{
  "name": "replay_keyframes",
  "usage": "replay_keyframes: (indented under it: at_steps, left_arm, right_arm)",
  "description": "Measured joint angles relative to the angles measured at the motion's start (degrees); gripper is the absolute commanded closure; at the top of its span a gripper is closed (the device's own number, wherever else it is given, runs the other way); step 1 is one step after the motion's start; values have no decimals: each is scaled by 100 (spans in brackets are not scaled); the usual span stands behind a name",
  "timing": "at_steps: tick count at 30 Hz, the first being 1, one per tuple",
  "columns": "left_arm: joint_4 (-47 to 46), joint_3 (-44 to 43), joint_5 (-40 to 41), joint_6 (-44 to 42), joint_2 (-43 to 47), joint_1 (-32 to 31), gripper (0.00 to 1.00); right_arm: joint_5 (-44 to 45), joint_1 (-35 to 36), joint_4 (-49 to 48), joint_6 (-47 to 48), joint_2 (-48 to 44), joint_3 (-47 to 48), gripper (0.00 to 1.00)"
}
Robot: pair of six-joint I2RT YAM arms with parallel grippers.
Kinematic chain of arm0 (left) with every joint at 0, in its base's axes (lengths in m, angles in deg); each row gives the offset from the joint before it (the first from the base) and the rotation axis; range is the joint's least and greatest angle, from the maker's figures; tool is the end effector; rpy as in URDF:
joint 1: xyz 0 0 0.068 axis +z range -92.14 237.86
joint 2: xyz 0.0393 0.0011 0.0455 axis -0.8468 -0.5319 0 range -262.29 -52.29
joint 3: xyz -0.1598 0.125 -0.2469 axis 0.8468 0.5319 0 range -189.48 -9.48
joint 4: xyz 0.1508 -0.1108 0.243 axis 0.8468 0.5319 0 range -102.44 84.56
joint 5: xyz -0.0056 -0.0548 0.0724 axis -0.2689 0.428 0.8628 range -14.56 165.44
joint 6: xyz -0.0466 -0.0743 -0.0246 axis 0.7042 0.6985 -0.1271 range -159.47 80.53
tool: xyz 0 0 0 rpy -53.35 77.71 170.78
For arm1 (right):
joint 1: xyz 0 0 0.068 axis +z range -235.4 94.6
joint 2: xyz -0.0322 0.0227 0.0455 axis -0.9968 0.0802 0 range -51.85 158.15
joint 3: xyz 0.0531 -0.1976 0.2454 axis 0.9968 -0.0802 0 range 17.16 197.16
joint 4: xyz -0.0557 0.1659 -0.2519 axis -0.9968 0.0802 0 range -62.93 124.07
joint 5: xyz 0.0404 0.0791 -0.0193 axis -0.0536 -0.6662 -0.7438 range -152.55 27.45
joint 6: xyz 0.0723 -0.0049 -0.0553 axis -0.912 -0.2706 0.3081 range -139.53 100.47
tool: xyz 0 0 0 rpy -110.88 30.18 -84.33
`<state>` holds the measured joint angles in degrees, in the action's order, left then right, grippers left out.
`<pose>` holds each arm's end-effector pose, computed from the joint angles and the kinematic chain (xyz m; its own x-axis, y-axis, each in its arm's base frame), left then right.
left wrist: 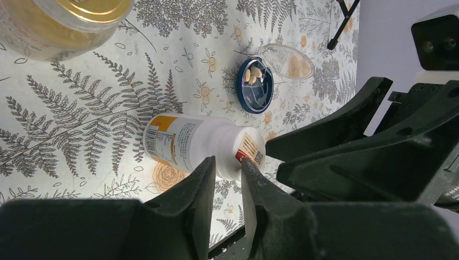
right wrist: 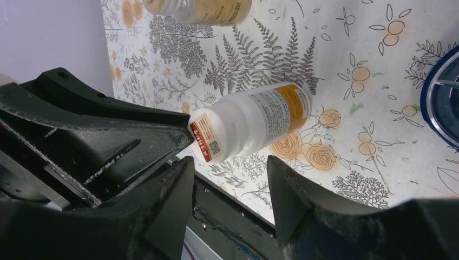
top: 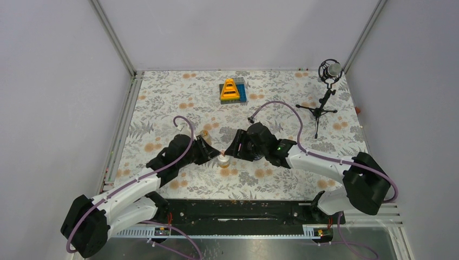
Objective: Sort the pills into containers
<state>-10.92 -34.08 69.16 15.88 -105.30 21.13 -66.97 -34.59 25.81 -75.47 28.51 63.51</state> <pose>0.1971 -0.1584 0.1988 -0.7790 -0.4389 -0.4478 0.0523 0.6662 -0.7439 0.2319 0.2945 0.2230 -0.8656 0.2454 -0.4365 -0.1725 0.6721 0.7201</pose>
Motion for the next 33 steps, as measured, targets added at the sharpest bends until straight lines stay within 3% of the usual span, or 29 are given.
replay_keyframes:
  at_steps: [9, 19, 33]
  left_arm:
    - [9, 0, 4, -52, 2, 0, 78]
    - [-4, 0, -44, -79, 2, 0, 89]
    - [-247, 153, -197, 317, -7, 85, 94]
  right_arm:
    - [-223, -63, -284, -341, 409, 46, 58]
    - [-391, -68, -411, -529, 417, 46, 64]
    - [-575, -127, -496, -796, 424, -46, 71]
